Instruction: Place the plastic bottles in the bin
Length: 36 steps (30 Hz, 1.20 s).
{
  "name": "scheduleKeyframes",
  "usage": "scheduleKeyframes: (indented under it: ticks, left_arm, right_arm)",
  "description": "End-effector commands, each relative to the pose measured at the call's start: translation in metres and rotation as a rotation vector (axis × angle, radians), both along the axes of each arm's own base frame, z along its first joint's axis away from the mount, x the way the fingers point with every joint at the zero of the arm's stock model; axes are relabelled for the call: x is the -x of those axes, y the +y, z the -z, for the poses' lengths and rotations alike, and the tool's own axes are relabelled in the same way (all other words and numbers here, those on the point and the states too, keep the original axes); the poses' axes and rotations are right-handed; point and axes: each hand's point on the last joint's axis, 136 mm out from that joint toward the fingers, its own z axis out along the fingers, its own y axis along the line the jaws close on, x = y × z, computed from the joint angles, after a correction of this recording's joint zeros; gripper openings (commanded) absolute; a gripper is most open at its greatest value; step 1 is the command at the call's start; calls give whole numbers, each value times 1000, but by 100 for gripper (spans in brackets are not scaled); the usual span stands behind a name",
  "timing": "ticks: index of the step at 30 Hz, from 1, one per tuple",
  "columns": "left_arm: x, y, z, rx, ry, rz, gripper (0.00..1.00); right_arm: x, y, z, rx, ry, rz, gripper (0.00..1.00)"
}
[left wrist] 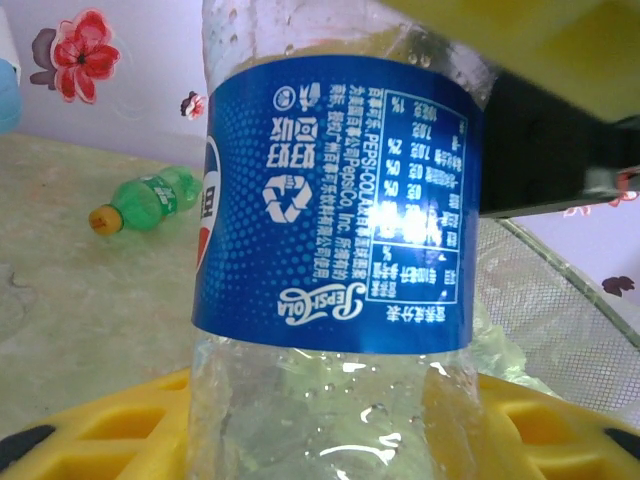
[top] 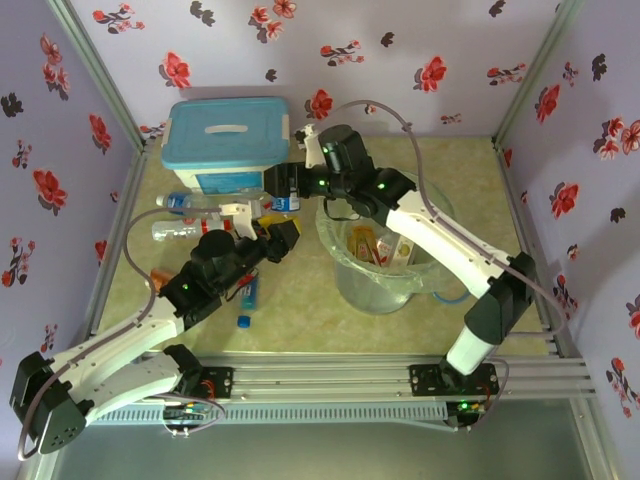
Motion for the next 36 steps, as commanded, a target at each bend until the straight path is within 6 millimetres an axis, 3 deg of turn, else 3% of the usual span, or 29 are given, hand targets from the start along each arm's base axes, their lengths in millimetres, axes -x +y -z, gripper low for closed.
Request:
scheduleKeyframes:
  ticks: [1,7,8,11,13,18,25,28,32,36]
  left_arm:
    - [4,-2,-30,54,-64,24,30]
    - [4,6,-23,33,-55,-10,37]
    - [3,7,-21,24,-56,-18,44]
    - [-2,16,-12,-11,-37,-73,86]
    - [-4,26,-6,-50,-15,-123,99]
    - [5,62,18,-174,121,-225,100]
    - [28,100,95,-366,418,-304,100]
    - [38,112,123,-444,512,-325,99]
    - [47,122,153,-543,599,-341,95]
    - [52,120,178,-597,667,-316,88]
  right_arm:
    - [-3,3,-13,-43,3,-16,70]
    - [-5,-4,-23,-69,-29,13,53]
    - [-7,-6,-26,-74,-34,17,51]
    - [-11,-6,-42,-92,-73,16,47]
    - [-13,-8,-59,-90,-115,7,46]
    - [-19,-35,-106,-86,-238,44,44]
    - [-27,-116,-126,-33,-284,189,42]
    - [-22,-156,-120,41,-286,263,41]
    - [-19,-199,-89,153,-238,360,39]
    - [-20,-217,-43,281,-149,386,38]
